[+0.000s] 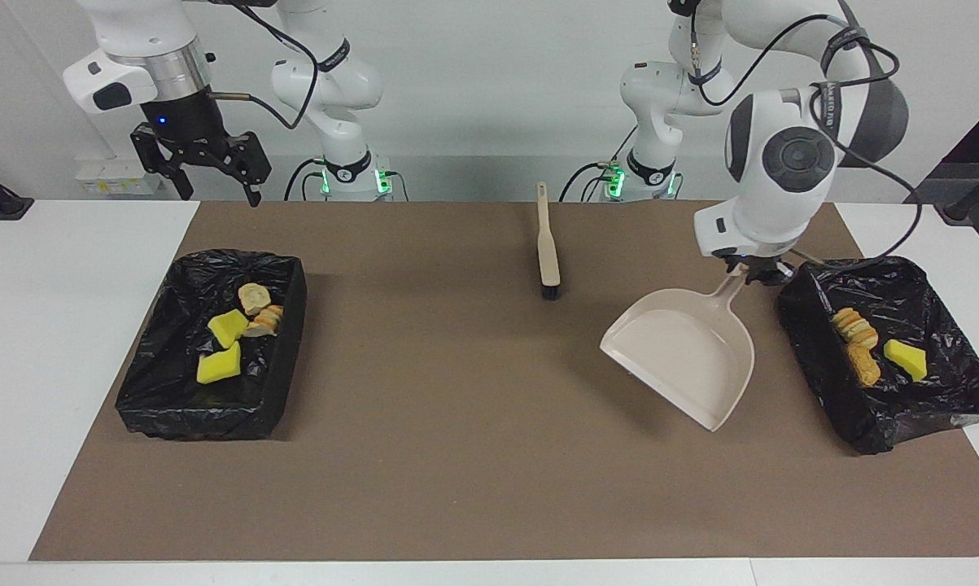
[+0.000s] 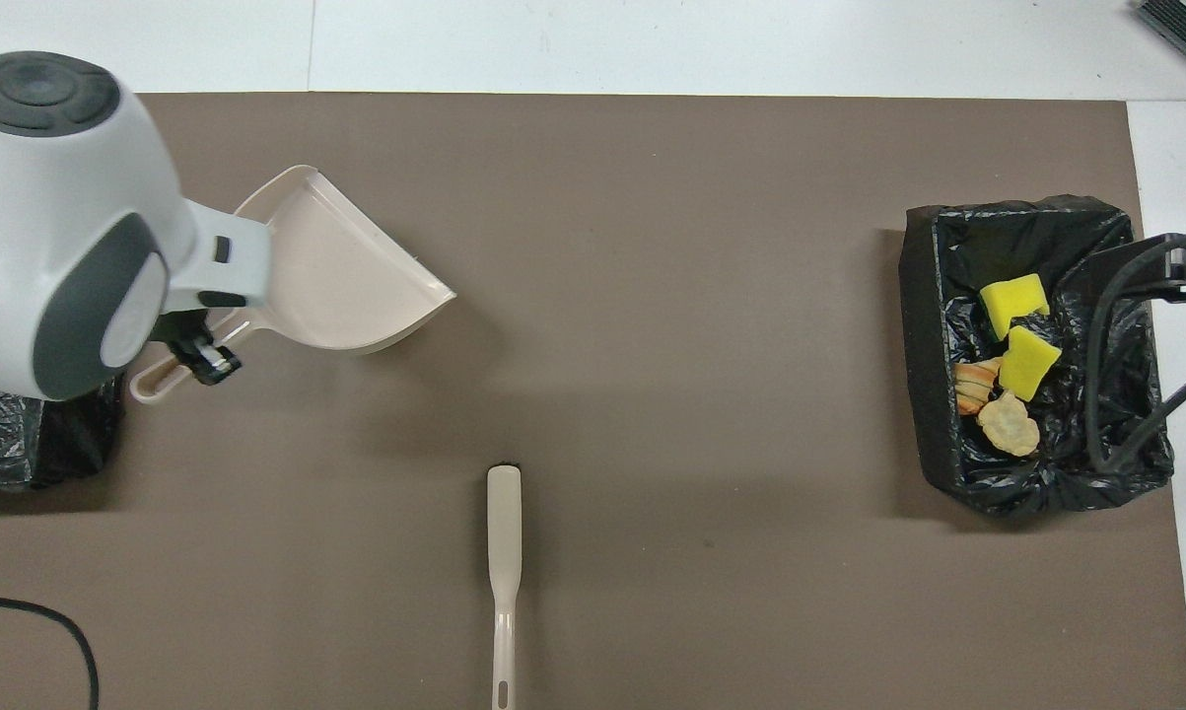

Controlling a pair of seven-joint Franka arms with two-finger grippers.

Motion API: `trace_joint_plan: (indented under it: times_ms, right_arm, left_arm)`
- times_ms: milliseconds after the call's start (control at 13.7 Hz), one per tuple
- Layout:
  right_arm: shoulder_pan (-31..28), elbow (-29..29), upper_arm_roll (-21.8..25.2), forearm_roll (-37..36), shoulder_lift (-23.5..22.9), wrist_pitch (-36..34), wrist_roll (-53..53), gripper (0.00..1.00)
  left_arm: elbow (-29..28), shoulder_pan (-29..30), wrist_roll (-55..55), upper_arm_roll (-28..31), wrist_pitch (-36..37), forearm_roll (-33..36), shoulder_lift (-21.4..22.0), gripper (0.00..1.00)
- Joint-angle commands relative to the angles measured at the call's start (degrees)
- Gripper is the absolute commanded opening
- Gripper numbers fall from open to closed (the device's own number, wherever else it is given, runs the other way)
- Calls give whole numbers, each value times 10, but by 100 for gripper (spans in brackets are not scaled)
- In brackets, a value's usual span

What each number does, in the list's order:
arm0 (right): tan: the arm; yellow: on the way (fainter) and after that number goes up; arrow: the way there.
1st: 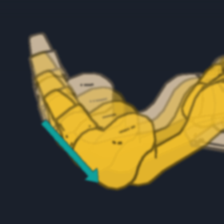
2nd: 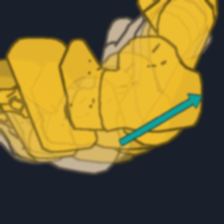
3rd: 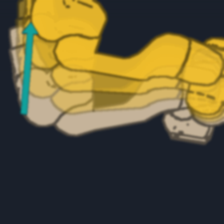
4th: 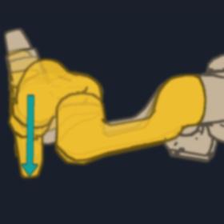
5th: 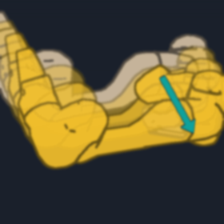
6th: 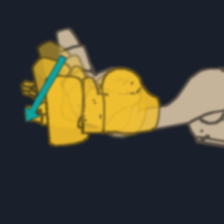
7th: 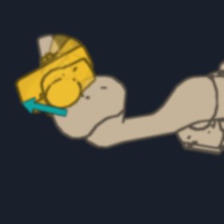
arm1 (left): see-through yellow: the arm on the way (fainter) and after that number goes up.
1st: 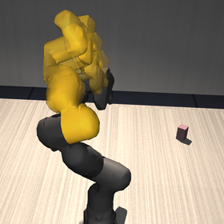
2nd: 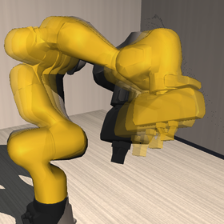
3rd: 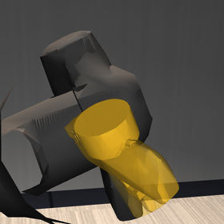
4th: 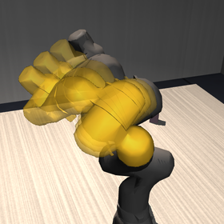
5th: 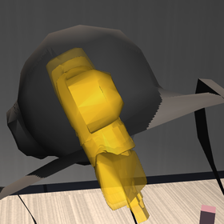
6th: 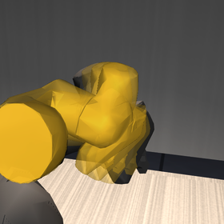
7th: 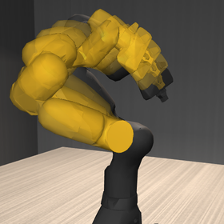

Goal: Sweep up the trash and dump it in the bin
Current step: 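Bring the empty dustpan back and set it down with the left gripper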

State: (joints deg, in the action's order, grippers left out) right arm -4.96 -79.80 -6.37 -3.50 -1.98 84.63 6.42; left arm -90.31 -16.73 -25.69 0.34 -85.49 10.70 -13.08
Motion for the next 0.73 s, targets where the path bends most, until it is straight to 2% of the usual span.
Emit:
trace_joint_plan:
  times_ms: [0, 292, 510, 656]
  right_arm:
    - [-7, -38, -6, 24, 26, -8, -14, 100]
    - [-2, -75, -6, 35, 49, -8, -9, 100]
    - [1, -83, -6, 35, 54, -8, 5, 100]
    - [2, -80, -7, 34, 51, -7, 8, 100]
  left_arm:
    - [-4, -56, 125, 11, -38, -50, -24, 0]
    - [-4, -127, 289, 12, -118, -109, -64, 0]
    - [-8, -144, 351, 11, -178, -145, -96, 0]
    - [-39, -173, 389, 12, -217, -168, -100, 0]
